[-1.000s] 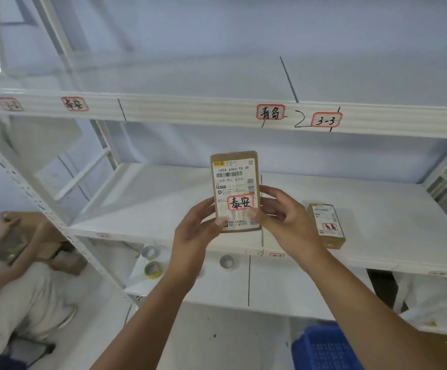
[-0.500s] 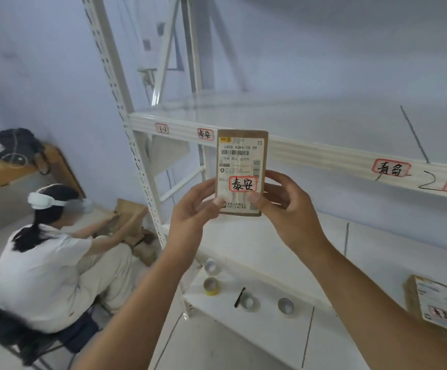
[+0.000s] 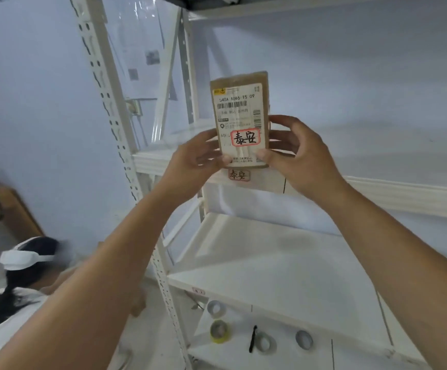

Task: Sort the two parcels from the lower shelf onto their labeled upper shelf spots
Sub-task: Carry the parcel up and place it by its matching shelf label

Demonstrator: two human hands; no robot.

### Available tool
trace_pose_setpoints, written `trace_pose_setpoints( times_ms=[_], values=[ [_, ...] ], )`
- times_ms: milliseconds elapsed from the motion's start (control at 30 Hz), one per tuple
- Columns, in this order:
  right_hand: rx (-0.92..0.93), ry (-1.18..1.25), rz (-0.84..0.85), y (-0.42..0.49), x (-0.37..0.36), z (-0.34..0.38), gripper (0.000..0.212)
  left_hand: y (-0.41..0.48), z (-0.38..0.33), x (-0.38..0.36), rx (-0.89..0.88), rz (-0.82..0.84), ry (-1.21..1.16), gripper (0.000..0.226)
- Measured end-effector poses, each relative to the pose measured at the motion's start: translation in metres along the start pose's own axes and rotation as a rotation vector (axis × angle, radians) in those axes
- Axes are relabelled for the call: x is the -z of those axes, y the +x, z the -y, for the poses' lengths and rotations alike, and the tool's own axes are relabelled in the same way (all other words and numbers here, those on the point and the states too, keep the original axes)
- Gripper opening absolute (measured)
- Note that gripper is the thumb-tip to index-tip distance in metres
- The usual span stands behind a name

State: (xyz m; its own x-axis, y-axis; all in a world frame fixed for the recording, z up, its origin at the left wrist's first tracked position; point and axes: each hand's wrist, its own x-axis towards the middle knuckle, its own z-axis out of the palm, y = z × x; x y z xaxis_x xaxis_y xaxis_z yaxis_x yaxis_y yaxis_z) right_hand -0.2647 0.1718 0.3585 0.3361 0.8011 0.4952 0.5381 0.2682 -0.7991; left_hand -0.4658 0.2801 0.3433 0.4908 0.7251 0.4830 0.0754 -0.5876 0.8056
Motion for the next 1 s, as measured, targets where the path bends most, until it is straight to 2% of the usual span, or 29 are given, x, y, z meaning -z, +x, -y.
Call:
trace_pose_setpoints(
  times_ms=[167, 333, 567, 700, 1000],
  values=[
    [-0.101, 0.006, -0.042, 0.026, -0.009, -0.015, 0.066, 0.042, 0.018, 0.006, -0.023, 0.128, 0.031, 0.058],
    [-0.160, 0.022, -0.073, 0.031, -0.013, -0.025, 0.067, 0.057, 0.032, 0.007, -0.028, 0.140, 0.037, 0.059],
    [-0.206, -0.176, 0.022, 0.040, -0.014, -0.026, 0.067, 0.067, 0.044, 0.007, 0.009, 0.169, 0.115, 0.057],
    [-0.241, -0.167, 0.066, 0.042, -0.011, -0.023, 0.059, 0.069, 0.047, 0.007, 0.003, 0.184, 0.133, 0.062],
    [-0.251, -0.210, 0.081, 0.039, -0.013, -0.019, 0.064, 0.070, 0.051, 0.010, -0.030, 0.217, 0.168, 0.061]
  ],
)
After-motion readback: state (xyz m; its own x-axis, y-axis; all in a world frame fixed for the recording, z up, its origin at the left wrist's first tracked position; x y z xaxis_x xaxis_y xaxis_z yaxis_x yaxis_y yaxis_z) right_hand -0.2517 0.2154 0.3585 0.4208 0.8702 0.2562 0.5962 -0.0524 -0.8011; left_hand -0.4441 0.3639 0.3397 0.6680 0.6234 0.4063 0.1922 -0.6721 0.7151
